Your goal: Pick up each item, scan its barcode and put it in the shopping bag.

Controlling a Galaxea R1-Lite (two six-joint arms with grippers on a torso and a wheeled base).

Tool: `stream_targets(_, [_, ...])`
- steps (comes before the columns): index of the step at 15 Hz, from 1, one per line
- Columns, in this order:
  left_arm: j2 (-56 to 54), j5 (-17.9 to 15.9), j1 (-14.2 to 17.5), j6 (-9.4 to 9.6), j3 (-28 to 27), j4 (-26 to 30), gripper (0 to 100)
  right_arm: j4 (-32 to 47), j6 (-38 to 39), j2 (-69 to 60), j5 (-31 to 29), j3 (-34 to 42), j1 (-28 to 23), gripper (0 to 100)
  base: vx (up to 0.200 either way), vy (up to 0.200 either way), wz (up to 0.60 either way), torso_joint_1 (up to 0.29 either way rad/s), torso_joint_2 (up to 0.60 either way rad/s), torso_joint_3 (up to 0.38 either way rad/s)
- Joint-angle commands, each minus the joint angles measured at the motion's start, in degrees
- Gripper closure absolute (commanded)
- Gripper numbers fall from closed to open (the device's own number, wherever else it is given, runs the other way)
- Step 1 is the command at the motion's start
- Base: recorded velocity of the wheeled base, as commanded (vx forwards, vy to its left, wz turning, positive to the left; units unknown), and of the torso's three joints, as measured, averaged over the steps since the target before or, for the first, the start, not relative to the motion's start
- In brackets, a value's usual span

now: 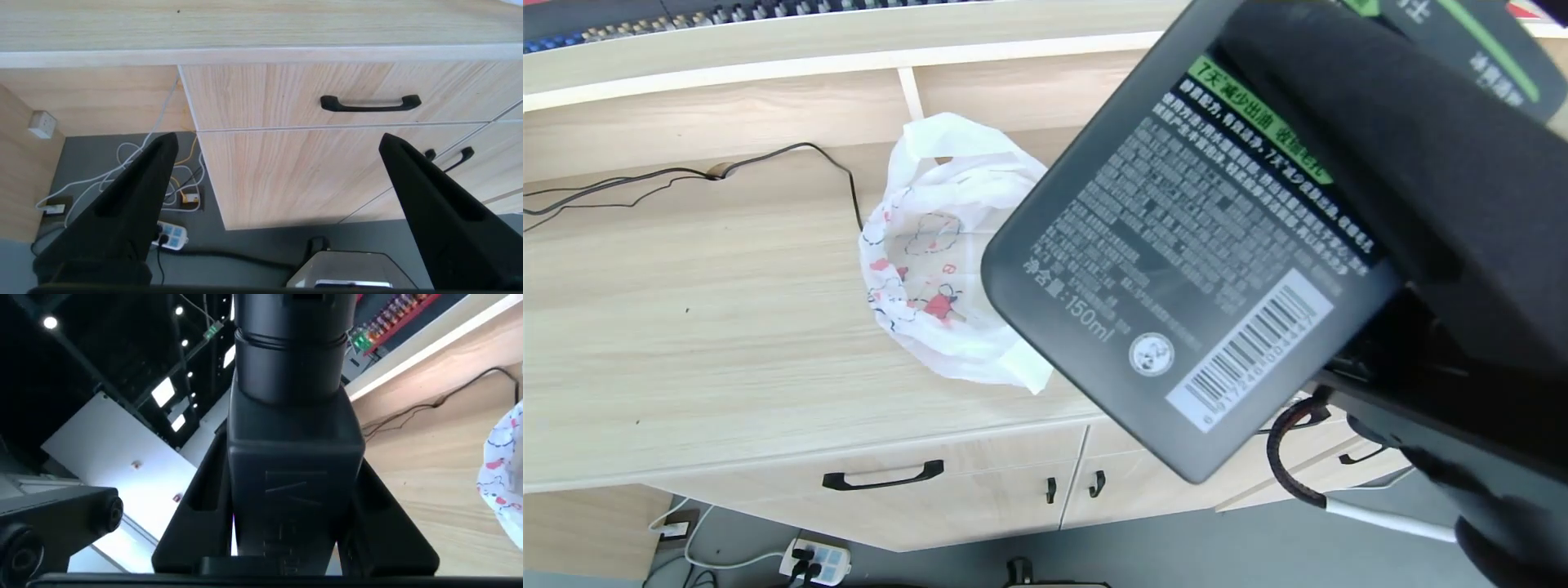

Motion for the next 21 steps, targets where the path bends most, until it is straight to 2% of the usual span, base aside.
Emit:
stream_targets(1, [-0.02,0.08,-0.01,0.0,0.0,0.01,0,0.52,-0.13,-0.11,-0.24,-0.17,-0.18,100,0.0,0.0,0.0,0.0,0.0,0.0])
stream_targets(2, [-0.02,-0.01,-0.01,0.0,0.0,0.01,0,4.03,-1.71,-0.11,-0.5,-0.88,-1.94,100,0.0,0.0,0.0,0.0,0.0,0.0])
stream_targets(4, [-0.02,0.08,0.07,0.0,0.0,0.01,0,9.13,-7.95,0.77,0.11,-4.22,-9.5,100,0.0,0.0,0.0,0.0,0.0,0.0])
stream_targets(8, [-0.02,-0.01,-0.01,0.0,0.0,0.01,0,18.89,-33.61,4.72,5.92,-8.88,-28.31,100,0.0,0.0,0.0,0.0,0.0,0.0])
stream_targets(9, [-0.02,-0.01,-0.01,0.0,0.0,0.01,0,20.03,-42.05,6.04,12.77,-10.63,-33.05,100,0.0,0.0,0.0,0.0,0.0,0.0])
stream_targets(10, [-0.02,-0.01,-0.01,0.18,0.0,0.01,0,20.03,-48.03,7.71,16.2,-12.3,-34.19,100,0.0,0.0,0.0,0.0,0.0,0.0])
stream_targets(12, [-0.02,-0.01,-0.01,1.49,0.0,0.01,0,20.03,-56.46,11.31,16.81,-16.79,-33.84,100,0.0,0.0,0.0,0.0,0.0,0.0])
stream_targets(15, [-0.02,-0.01,0.07,0.97,0.0,0.09,0,19.77,-68.59,15.88,18.92,-20.3,-33.49,100,0.0,0.0,0.0,0.0,0.0,0.0])
stream_targets(18, [-0.02,-0.01,0.07,1.67,0.0,-0.17,0,19.5,-85.12,18.34,24.55,-22.85,-33.58,100,0.0,0.0,0.0,0.0,0.0,0.0])
stream_targets(21, [-0.02,-0.01,0.07,2.02,0.0,-0.34,0,17.83,-92.24,22.65,31.05,-25.58,-35.86,100,0.0,0.0,0.0,0.0,0.0,0.0])
